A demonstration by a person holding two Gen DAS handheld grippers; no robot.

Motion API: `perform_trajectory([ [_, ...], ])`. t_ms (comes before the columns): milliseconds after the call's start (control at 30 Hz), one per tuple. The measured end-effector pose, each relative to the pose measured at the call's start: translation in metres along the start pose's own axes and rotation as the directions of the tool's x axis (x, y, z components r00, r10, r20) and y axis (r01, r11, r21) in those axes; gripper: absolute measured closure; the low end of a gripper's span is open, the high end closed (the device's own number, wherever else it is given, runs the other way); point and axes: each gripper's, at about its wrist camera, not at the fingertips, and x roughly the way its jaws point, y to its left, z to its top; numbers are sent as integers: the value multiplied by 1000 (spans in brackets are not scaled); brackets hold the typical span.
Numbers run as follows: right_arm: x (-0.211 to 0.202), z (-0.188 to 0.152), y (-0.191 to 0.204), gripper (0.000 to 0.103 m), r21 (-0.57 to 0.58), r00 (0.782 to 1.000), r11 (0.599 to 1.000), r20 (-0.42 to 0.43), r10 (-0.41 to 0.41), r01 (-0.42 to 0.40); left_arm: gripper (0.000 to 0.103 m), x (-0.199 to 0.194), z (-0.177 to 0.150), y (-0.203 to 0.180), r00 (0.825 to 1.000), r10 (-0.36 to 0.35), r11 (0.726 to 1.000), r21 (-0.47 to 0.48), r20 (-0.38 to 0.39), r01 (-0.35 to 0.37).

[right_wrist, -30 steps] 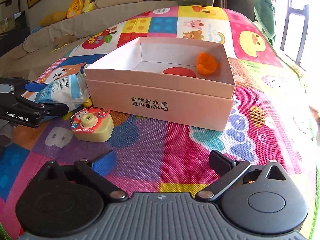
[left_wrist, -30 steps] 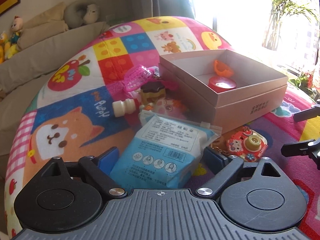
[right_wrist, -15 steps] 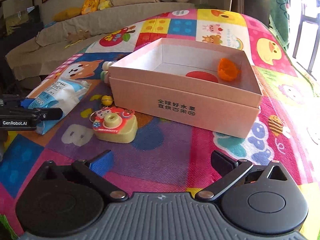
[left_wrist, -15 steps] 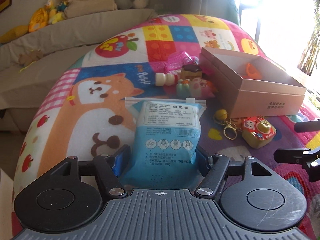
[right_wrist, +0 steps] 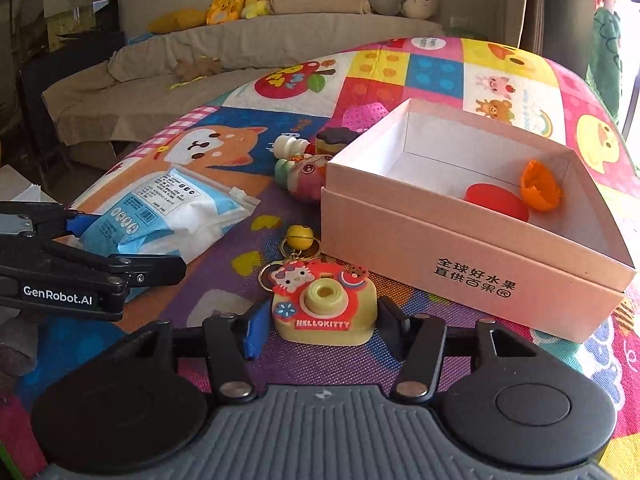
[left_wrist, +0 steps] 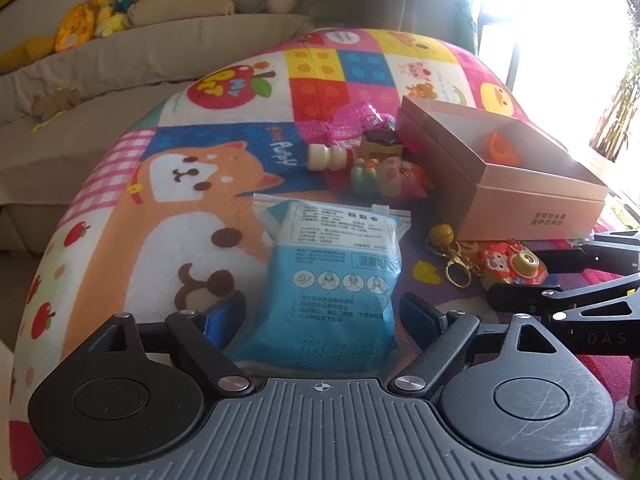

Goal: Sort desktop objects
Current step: 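Reach the left tool to the blue-and-white wipes packet and grasp it, then place wipes packet in box with left tool while right carries Hello Kitty keychain inside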

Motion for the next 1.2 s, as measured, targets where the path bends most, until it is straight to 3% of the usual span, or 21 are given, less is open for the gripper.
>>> perform_trajectory([
  [100, -8, -5, -2, 47, -10, 1000, 1000, -6, -1, 1, 20, 0, 2, -3, 1000, 15, 1000, 19, 8, -15],
  [167, -14, -10, -5, 47, -15, 1000, 1000, -9, -6, 6, 32, 1, 4, -5, 1000, 23, 999, 36, 9, -24],
  [333, -37, -22, -22, 47, 5, 999, 999, -11, -47, 47, 40, -4, 5, -13, 1000, 13, 997, 77, 11, -14],
  [467, -68, -21, -45, 47, 45, 994, 994, 32, -100, 98, 41, -26, 26, -21, 996, -61, 993, 103, 64, 54],
  [533, -98, -7, -60, 47, 69, 984, 989, 110, -139, 132, 41, -39, 54, -33, 983, -119, 984, 147, 137, 99],
  [600, -127, 12, -72, 47, 81, 960, 981, 204, -190, 177, 41, -47, 83, -46, 965, -162, 976, 182, 209, 124],
  [700, -164, 41, -88, 47, 100, 898, 960, 339, -279, 260, 41, -43, 122, -69, 938, -223, 963, 207, 266, 170],
  [767, -176, 54, -97, 47, 117, 861, 945, 390, -326, 305, 41, -29, 140, -89, 933, -229, 961, 217, 276, 171],
  [833, -182, 66, -109, 47, 142, 839, 933, 409, -359, 330, 41, -10, 150, -107, 934, -241, 958, 216, 264, 187],
  [900, -180, 72, -119, 47, 166, 835, 929, 407, -370, 331, 37, 13, 151, -122, 939, -233, 957, 233, 252, 175],
  [1000, -167, 76, -129, 47, 192, 844, 926, 382, -376, 325, 35, 39, 138, -125, 966, -195, 966, 201, 172, 160],
  [1067, -159, 73, -134, 47, 202, 854, 925, 358, -376, 322, 25, 39, 124, -116, 967, -208, 966, 183, 147, 180],
  [1200, -139, 65, -141, 47, 210, 883, 930, 308, -355, 301, 19, 23, 93, -95, 971, -187, 970, 186, 146, 159],
])
